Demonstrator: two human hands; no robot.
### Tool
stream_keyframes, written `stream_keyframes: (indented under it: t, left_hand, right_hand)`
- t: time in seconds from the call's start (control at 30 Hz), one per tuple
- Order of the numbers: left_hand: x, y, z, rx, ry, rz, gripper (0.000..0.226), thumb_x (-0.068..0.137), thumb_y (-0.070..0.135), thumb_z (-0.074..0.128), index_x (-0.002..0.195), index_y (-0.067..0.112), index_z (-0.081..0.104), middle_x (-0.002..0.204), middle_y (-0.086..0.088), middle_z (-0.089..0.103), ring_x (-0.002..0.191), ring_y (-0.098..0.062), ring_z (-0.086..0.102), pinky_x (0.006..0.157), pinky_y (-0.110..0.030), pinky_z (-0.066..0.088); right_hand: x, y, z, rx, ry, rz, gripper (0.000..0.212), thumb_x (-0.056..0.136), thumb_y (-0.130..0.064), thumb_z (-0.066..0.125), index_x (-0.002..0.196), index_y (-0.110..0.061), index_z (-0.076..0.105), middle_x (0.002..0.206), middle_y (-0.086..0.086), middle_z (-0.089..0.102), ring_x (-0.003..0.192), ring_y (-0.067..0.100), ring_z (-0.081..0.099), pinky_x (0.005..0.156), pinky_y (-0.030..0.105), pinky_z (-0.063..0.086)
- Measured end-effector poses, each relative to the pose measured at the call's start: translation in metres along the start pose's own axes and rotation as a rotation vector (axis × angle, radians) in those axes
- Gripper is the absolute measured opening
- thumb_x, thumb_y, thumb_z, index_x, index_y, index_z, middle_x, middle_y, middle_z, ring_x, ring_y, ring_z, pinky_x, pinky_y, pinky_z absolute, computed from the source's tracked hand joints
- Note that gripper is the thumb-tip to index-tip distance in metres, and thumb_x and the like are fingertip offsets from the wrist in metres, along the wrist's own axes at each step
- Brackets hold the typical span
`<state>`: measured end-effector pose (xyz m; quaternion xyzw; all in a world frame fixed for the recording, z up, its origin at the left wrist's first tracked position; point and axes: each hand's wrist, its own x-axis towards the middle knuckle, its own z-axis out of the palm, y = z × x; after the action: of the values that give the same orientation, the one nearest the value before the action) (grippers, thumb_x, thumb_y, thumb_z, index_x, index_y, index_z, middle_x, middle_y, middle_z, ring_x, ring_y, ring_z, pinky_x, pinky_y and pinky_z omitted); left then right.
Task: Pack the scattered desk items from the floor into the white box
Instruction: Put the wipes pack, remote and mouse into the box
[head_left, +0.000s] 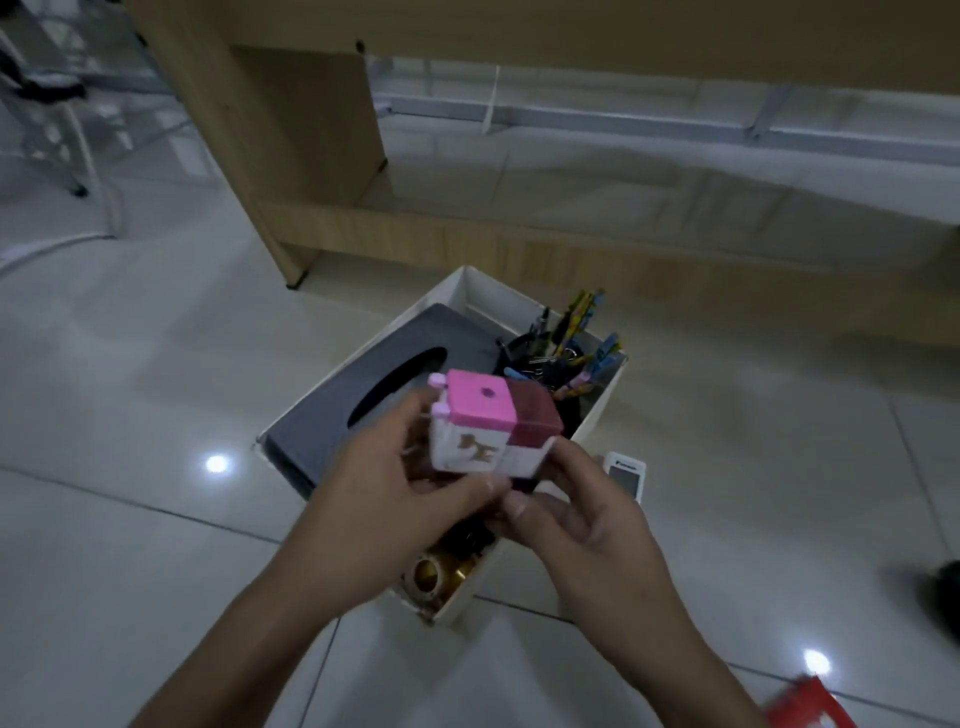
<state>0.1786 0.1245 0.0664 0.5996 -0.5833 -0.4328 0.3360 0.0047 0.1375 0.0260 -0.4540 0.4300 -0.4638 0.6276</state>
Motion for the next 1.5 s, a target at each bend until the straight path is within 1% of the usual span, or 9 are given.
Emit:
stream_keyframes:
  t: [0.27,0.43,0.53,0.7,0.87,1.0,1.1,1.23,1.5]
  left_hand:
    - [0.084,0.012,-0.038,0.273,0.262,0.201,0.037,0.086,0.021,0.072,0.119,0.030,0.058,0.097,0.022,0.065,0.085,0.009,0.063,0.065,-0.001,0.043]
    - [0.186,0.012,-0.047,0.633,-0.030,0.297,0.037,0.086,0.008,0.071,0.120,0.018,0.061,0.110,0.003,0.064,0.093,-0.011,0.057,0.063,-0.005,0.035]
    - [0.213,0.009,-0.036,0.813,-0.213,0.318,0.038,0.084,0.002,0.070,0.120,0.013,0.064,0.114,-0.007,0.068,0.104,-0.023,0.061,0.070,-0.024,0.040]
    - [0.226,-0.001,-0.020,0.984,-0.254,0.178,0.049,0.086,-0.004,0.060,0.133,0.013,0.059,0.128,-0.013,0.061,0.118,-0.031,0.056,0.083,-0.026,0.038]
    - [0.221,-0.022,-0.014,0.859,-0.012,0.258,0.048,0.083,-0.003,0.062,0.129,0.013,0.055,0.123,-0.017,0.050,0.102,-0.035,0.057,0.079,-0.042,0.048]
    - [0.207,-0.027,-0.011,0.798,0.065,0.300,0.028,0.086,-0.002,0.061,0.108,0.013,0.069,0.106,-0.011,0.060,0.092,-0.023,0.056,0.072,-0.028,0.037]
    - [0.173,-0.026,-0.004,0.642,0.168,0.300,0.020,0.089,0.006,0.060,0.104,0.015,0.071,0.099,-0.002,0.068,0.086,-0.011,0.058,0.075,-0.024,0.044]
    - [0.094,-0.026,0.013,0.464,0.323,0.226,0.010,0.093,0.015,0.060,0.093,0.023,0.066,0.082,0.018,0.063,0.070,0.005,0.056,0.063,-0.002,0.037]
    - [-0.023,-0.025,0.065,0.250,0.090,0.281,0.011,0.095,0.022,0.059,0.094,0.032,0.063,0.083,0.021,0.067,0.072,0.000,0.065,0.062,-0.012,0.046]
  right_hand:
    - [0.032,0.014,0.013,-0.398,-0.011,-0.038,0.038,0.096,-0.011,0.062,0.123,-0.037,0.060,0.100,-0.010,0.067,0.088,0.003,0.068,0.072,0.017,0.053]
    - [0.035,0.022,0.009,-0.371,0.034,-0.046,0.033,0.095,-0.005,0.062,0.115,-0.031,0.066,0.096,-0.013,0.068,0.088,0.004,0.069,0.072,0.019,0.056]
    - [0.036,0.028,0.006,-0.389,0.005,-0.082,0.029,0.096,-0.008,0.060,0.117,-0.027,0.067,0.104,-0.016,0.066,0.096,0.005,0.069,0.077,0.019,0.056]
    - [0.038,0.031,0.005,-0.384,-0.005,-0.128,0.028,0.096,-0.005,0.058,0.116,-0.023,0.068,0.109,-0.010,0.065,0.098,0.007,0.068,0.078,0.015,0.053]
    - [0.040,0.034,0.006,-0.382,0.026,-0.166,0.026,0.096,-0.004,0.059,0.113,-0.021,0.069,0.107,-0.013,0.065,0.096,0.007,0.069,0.078,0.016,0.053]
    - [0.043,0.037,0.006,-0.380,0.054,-0.177,0.026,0.095,-0.007,0.059,0.109,-0.026,0.069,0.102,-0.015,0.067,0.091,0.007,0.070,0.074,0.023,0.058]
    - [0.044,0.039,0.008,-0.298,0.130,-0.148,0.027,0.096,-0.002,0.056,0.104,-0.024,0.069,0.094,-0.008,0.072,0.084,0.009,0.073,0.073,0.033,0.061]
    - [0.046,0.035,0.012,-0.084,0.249,-0.064,0.023,0.099,0.000,0.053,0.096,-0.014,0.070,0.078,-0.005,0.073,0.076,0.009,0.072,0.072,0.029,0.061]
    - [-0.010,0.033,-0.001,0.045,0.424,-0.068,0.019,0.100,-0.009,0.052,0.095,-0.009,0.071,0.089,0.008,0.073,0.081,0.025,0.071,0.074,0.044,0.060]
